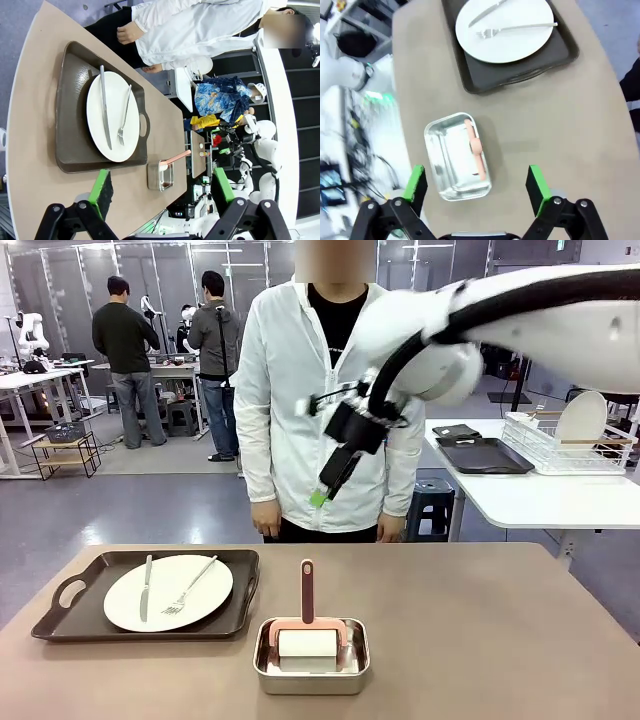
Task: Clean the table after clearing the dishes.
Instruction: When the right (or left) Handle tray is removed, use the right hand (or left hand) to clean the right (or left) side of the table with the Lint Roller.
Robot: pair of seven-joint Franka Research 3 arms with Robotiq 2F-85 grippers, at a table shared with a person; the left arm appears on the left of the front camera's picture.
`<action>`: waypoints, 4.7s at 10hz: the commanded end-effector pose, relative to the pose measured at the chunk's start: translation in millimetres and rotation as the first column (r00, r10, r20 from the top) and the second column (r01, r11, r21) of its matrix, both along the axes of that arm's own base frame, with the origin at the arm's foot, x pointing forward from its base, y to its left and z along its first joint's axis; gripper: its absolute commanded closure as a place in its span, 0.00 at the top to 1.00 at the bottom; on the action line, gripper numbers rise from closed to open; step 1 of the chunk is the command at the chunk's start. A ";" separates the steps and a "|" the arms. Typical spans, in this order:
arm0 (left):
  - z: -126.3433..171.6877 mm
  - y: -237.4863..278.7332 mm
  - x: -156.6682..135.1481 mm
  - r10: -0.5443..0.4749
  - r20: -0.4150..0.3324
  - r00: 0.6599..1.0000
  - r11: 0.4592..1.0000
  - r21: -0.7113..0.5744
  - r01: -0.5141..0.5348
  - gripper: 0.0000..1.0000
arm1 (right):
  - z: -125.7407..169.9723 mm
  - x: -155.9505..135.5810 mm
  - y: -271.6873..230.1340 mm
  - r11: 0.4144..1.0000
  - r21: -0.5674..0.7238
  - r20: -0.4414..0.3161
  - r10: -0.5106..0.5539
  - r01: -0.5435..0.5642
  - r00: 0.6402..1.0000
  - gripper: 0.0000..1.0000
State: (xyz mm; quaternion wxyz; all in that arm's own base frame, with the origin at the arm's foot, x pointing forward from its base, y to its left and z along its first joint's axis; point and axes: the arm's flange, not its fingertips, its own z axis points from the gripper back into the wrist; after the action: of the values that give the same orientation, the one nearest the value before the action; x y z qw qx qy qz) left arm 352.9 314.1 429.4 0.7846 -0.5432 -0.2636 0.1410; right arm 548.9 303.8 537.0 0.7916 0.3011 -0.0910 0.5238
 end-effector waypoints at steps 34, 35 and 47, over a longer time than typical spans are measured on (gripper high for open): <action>1.2 1.4 -2.2 0.002 0.011 1.000 1.000 -0.009 -0.002 1.00 | -155.0 -194.4 -509.1 0.358 0.371 -0.716 -0.477 0.857 0.510 1.00; 1.2 1.4 -2.2 0.002 0.011 1.000 1.000 -0.009 -0.002 1.00 | -155.0 -194.4 -509.1 0.358 0.371 -0.716 -0.477 0.857 0.510 1.00; 98.2 -359.2 22.6 -0.943 -0.129 0.308 -0.011 0.933 0.359 1.00 | -155.0 -194.4 -509.1 0.358 0.371 -0.716 -0.477 0.857 0.510 1.00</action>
State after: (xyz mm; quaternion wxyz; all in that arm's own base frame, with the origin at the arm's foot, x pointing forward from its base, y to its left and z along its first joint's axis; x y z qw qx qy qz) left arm 382.8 -37.4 542.2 0.7852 -0.1633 -0.1746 -0.5712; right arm 357.9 -205.3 381.0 0.7529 0.6278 -0.1921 -0.0466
